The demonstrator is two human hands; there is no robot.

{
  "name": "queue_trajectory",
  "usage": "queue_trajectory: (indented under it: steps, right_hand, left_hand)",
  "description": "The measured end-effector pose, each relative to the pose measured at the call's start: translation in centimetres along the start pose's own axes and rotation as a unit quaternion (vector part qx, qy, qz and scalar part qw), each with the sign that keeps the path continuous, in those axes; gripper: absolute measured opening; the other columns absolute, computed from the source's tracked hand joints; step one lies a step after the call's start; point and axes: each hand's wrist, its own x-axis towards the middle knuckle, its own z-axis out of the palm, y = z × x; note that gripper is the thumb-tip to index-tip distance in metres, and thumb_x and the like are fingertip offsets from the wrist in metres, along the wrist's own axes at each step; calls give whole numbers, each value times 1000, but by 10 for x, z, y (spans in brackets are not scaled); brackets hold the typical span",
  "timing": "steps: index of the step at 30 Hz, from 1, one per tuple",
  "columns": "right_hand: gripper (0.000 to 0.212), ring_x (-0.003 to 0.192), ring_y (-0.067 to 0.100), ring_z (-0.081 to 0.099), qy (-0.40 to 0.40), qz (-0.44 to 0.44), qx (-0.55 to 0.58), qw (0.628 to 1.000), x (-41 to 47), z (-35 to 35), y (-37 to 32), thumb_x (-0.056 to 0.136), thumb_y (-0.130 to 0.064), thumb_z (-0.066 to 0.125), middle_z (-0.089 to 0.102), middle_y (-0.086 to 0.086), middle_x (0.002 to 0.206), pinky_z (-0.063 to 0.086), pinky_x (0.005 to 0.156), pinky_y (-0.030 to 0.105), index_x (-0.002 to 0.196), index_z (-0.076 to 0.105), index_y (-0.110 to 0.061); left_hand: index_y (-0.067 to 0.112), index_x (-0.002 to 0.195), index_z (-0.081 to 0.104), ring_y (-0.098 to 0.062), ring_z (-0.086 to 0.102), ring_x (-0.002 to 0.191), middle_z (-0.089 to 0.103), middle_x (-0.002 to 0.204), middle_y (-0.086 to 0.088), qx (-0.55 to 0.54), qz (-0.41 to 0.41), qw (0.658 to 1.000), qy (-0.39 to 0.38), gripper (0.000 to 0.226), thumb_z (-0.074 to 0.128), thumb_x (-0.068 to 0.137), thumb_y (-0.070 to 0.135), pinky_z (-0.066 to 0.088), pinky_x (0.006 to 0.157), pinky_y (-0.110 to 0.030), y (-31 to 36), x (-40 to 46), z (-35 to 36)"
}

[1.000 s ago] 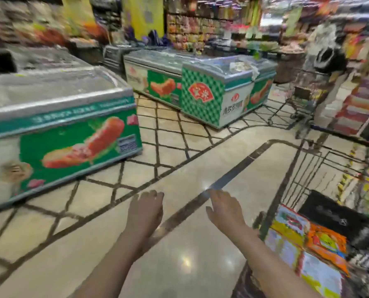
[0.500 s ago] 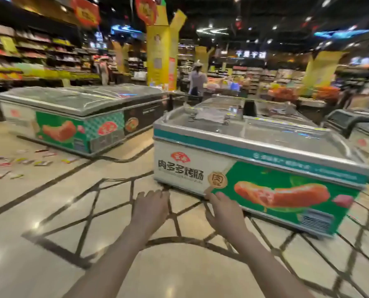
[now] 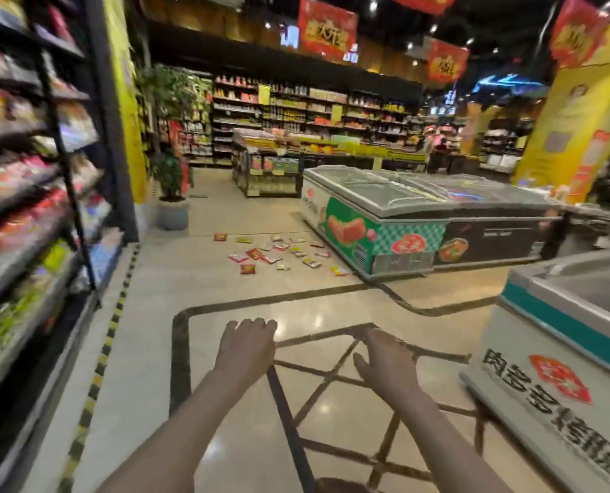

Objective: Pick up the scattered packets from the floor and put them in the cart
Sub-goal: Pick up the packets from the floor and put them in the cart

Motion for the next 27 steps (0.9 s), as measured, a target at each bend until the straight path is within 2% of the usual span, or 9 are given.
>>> queue_trajectory:
  steps: [6, 12, 19, 22, 25, 27]
  right_hand:
    - [40, 112, 20, 56, -29, -45, 20, 998, 135, 51, -26, 91, -30, 48, 59, -1, 121, 46, 87, 32, 130, 45, -24]
    - [38, 111, 20, 56, -42, -41, 46, 997, 278, 90, -38, 92, -31, 46, 58, -1, 120, 46, 84, 32, 129, 44, -24]
    - [38, 113, 19, 55, -76, -22, 55, 995, 429, 143, -34, 92, -31, 47, 58, 1, 121, 45, 87, 31, 129, 44, -22]
    - [37, 114, 18, 55, -79, -20, 61, 995, 506, 169, -29, 92, -32, 47, 58, 0, 122, 45, 86, 30, 128, 45, -21]
    - [34, 110, 21, 57, -74, -25, 77, 994, 593, 194, -27, 92, -31, 48, 59, 0, 120, 45, 81, 30, 125, 46, -21]
    - [33, 108, 22, 58, -80, -31, 81, 993, 656, 208, -30, 92, -29, 48, 60, 1, 118, 47, 79, 32, 124, 47, -21]
  left_hand:
    - [20, 130, 46, -21, 52, 115, 57, 125, -1, 16, -68, 998, -5, 35, 35, 98, 27, 39, 92, -34, -69, 96, 44]
    - [21, 130, 47, -17, 52, 117, 54, 130, 2, -2, -80, 997, 6, 34, 37, 97, 28, 40, 92, -31, -131, 218, 88]
    - [19, 120, 53, -20, 58, 104, 62, 114, 1, -27, -93, 995, 11, 28, 41, 95, 26, 41, 82, -30, -181, 354, 140]
    - [18, 102, 61, -20, 64, 84, 66, 93, 0, -38, -93, 994, 29, 17, 60, 87, 27, 46, 70, -30, -203, 420, 164]
    - [15, 105, 62, -25, 64, 88, 67, 97, -3, -40, -107, 993, 10, 20, 54, 88, 21, 43, 71, -32, -229, 497, 196]
    - [14, 86, 69, -24, 65, 66, 68, 75, -2, -48, -111, 993, 0, 17, 74, 70, 18, 45, 58, -28, -250, 553, 210]
